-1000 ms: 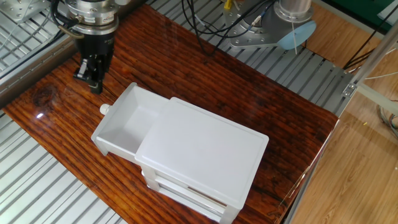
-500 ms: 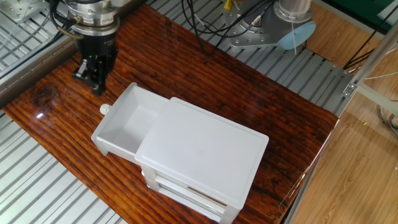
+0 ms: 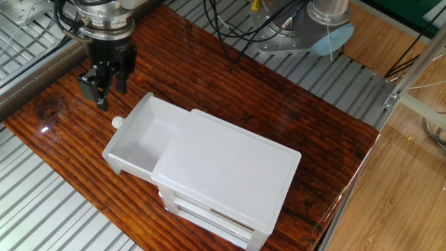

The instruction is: Grasp the handle and close the drawer

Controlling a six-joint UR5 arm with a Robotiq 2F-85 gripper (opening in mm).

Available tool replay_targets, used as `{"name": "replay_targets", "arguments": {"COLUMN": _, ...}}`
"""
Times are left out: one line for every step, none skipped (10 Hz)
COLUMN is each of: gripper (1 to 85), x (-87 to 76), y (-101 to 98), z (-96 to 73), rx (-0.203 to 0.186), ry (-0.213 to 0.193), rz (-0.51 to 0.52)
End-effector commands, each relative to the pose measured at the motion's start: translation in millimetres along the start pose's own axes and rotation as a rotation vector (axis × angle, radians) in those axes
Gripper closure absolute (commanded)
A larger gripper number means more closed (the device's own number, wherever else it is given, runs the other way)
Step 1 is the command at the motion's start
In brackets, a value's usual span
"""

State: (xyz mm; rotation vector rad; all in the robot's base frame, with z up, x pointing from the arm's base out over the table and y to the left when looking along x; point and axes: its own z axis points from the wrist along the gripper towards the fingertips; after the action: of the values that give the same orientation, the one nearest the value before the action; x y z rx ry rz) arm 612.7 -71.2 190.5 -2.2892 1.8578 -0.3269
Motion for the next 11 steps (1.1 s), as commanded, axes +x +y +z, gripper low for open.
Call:
{"name": "replay_targets", "arguments": {"gripper": 7.0, "x": -7.3, "y": -5.1, "z": 3.7, "rx": 0.016, "ry": -0.012, "rz": 0.013}}
{"name": "replay_targets", "arguments": {"gripper": 7.0, "x": -8.1, "y": -7.1, "z": 7.2, "rx": 0.023, "ry": -0.006, "rz": 0.014}}
{"name": "replay_targets", "arguments": {"gripper": 7.7, "x": -9.1, "y": -7.5, "z": 11.2, "rx": 0.023, "ry": -0.009, "rz": 0.024}}
{"name": "replay_targets", "arguments": {"gripper": 9.0, "x": -12.0, "y": -7.1, "z": 14.9, "rx": 0.022, "ry": -0.019, "rz": 0.034}}
{"name": "replay_targets", "arguments": {"gripper": 10.3, "x": -14.5, "y": -5.9, "z": 20.2, "rx": 0.022, "ry": -0.019, "rz": 0.042}}
{"name": "replay_targets", "arguments": {"gripper": 10.7, "x": -16.2, "y": -6.1, "z": 24.4, "rx": 0.031, "ry": -0.014, "rz": 0.042}}
{"name": "replay_targets", "arguments": {"gripper": 11.0, "x": -17.9, "y": -6.3, "z": 27.0, "rx": 0.036, "ry": -0.01, "rz": 0.043}}
{"name": "replay_targets", "arguments": {"gripper": 11.3, "x": -19.2, "y": -7.1, "z": 28.2, "rx": 0.04, "ry": -0.009, "rz": 0.043}}
{"name": "replay_targets", "arguments": {"gripper": 11.3, "x": -19.9, "y": -7.6, "z": 30.6, "rx": 0.044, "ry": -0.012, "rz": 0.044}}
{"name": "replay_targets", "arguments": {"gripper": 11.7, "x": -20.0, "y": -7.8, "z": 33.2, "rx": 0.047, "ry": -0.012, "rz": 0.045}}
{"name": "replay_targets", "arguments": {"gripper": 12.0, "x": -20.9, "y": -7.8, "z": 35.5, "rx": 0.05, "ry": -0.017, "rz": 0.051}}
